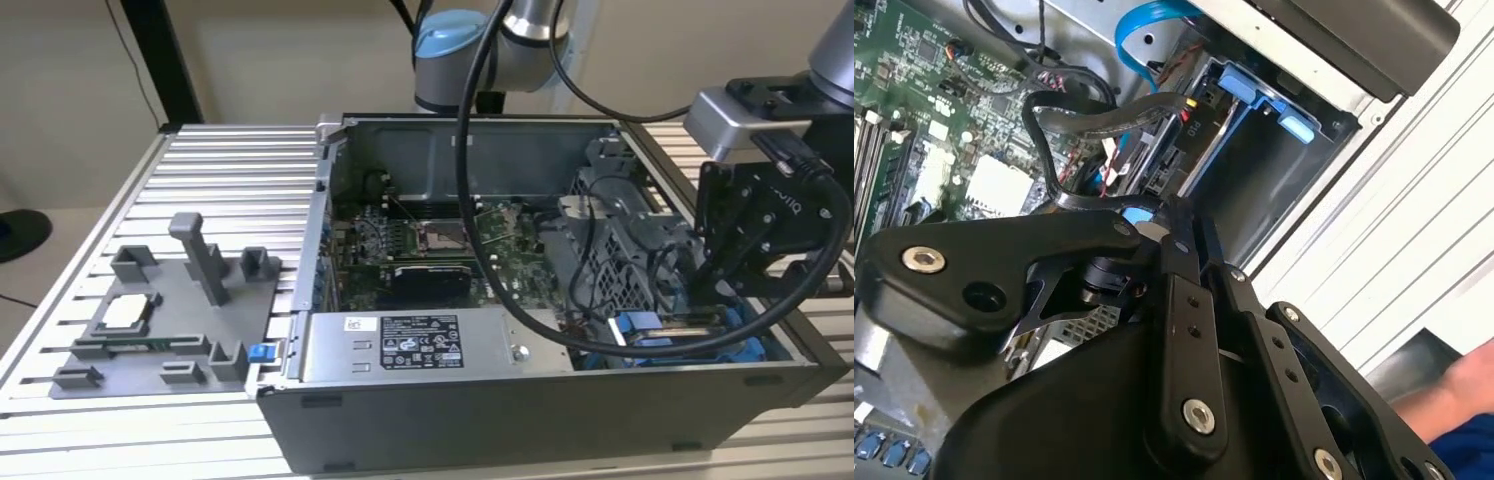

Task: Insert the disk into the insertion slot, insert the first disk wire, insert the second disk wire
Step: 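Insert the second disk wire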

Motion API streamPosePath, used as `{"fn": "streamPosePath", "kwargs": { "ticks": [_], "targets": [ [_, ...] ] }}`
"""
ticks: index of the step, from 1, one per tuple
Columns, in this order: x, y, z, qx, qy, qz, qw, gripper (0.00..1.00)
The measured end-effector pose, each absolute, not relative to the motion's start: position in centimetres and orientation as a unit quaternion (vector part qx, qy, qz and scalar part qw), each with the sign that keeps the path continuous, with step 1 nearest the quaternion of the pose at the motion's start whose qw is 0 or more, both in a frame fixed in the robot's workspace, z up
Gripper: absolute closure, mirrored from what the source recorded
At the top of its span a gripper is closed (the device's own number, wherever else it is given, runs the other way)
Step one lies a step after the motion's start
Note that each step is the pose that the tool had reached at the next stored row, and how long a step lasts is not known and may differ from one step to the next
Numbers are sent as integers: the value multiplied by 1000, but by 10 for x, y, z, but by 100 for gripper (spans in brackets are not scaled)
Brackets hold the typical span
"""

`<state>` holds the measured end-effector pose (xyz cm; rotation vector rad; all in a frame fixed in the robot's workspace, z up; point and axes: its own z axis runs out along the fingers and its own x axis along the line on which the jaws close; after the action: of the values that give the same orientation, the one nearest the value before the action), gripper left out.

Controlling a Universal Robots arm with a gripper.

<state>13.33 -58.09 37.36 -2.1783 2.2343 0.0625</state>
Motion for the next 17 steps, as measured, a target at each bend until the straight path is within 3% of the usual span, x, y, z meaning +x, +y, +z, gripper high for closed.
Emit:
{"fn": "streamPosePath", "kwargs": {
  "ticks": [12,17],
  "targets": [
    [133,-581,368,-698,716,23,13,100],
    [134,-581,363,-697,716,35,25,100]
  ]
}}
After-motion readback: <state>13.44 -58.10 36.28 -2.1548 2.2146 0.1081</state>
